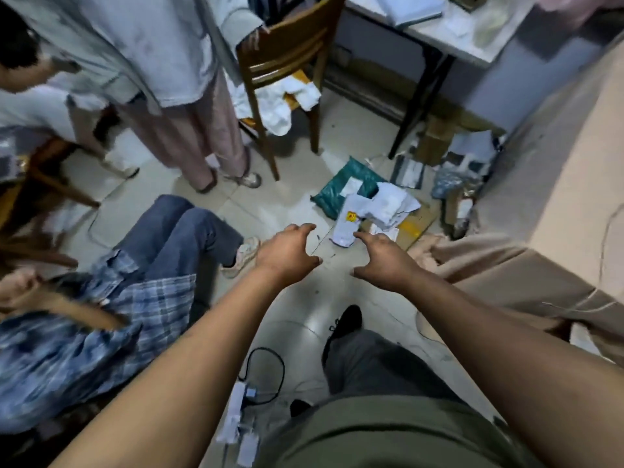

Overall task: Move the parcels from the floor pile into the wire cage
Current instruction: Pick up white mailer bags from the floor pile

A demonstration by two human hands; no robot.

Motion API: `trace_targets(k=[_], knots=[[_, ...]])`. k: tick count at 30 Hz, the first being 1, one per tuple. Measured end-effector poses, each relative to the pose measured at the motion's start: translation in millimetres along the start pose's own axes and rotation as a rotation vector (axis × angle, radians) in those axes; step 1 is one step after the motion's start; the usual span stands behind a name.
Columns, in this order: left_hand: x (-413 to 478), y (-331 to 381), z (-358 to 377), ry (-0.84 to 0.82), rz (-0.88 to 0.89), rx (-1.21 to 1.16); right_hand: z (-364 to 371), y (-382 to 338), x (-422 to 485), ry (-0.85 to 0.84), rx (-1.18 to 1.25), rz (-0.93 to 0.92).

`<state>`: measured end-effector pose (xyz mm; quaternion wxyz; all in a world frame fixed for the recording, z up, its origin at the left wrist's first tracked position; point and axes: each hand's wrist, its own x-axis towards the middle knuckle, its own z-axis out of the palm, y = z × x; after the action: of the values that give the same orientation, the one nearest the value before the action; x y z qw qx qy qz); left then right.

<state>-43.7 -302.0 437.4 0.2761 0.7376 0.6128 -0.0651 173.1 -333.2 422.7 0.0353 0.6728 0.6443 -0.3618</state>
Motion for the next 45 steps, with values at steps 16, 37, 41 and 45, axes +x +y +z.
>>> trace_targets(k=[16,37,41,45], knots=[[228,94,-9,-0.114,0.175,0.042,-84,135,140,0.094,0.183,0.304],[600,67,254,-0.317,0.262,0.041,51,323,473,0.134,0.382,0.578],[637,72,315,-0.359,0.278,-0.015,88,364,534,0.190,0.300,0.585],[642,84,374,-0.373,0.132,0.093,103,412,582,0.239,0.216,0.505]])
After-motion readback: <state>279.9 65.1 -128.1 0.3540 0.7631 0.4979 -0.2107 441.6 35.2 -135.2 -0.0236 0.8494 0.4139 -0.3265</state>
